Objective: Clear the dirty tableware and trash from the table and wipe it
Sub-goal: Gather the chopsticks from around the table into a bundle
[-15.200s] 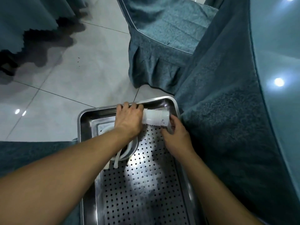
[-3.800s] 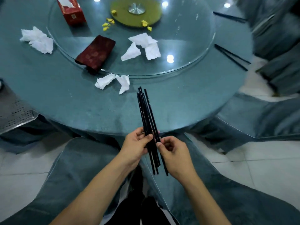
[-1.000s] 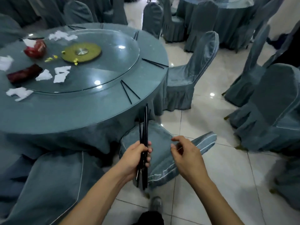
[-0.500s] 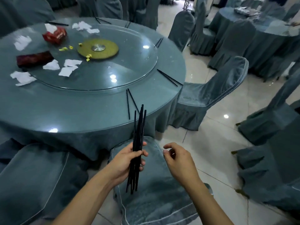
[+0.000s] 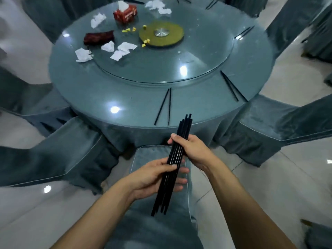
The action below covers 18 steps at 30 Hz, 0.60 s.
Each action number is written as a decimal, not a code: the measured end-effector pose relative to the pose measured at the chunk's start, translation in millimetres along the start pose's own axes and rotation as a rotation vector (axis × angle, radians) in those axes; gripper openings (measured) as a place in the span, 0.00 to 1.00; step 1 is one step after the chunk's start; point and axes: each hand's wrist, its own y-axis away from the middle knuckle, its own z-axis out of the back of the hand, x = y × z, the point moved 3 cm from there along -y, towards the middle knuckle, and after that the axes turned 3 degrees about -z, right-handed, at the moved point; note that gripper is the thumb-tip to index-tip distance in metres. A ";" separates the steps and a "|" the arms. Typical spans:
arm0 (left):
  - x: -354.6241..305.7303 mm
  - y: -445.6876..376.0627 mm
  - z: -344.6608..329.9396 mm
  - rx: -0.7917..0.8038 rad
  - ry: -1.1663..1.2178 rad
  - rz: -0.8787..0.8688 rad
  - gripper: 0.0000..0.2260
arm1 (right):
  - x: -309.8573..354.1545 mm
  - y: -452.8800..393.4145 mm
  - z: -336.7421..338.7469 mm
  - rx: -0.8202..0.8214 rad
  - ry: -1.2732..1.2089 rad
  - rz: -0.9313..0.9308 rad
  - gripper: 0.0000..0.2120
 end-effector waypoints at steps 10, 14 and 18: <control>-12.9 -21.4 -0.3 0.071 0.371 -0.027 0.36 | 19.6 -27.3 13.3 0.333 0.099 -0.099 0.13; -21.5 -29.1 20.8 0.035 0.374 -0.080 0.35 | 23.0 -48.5 2.3 0.348 0.094 -0.127 0.18; -32.7 -38.6 52.6 -0.024 0.325 -0.118 0.33 | 21.6 -75.6 -10.7 0.321 0.066 -0.155 0.22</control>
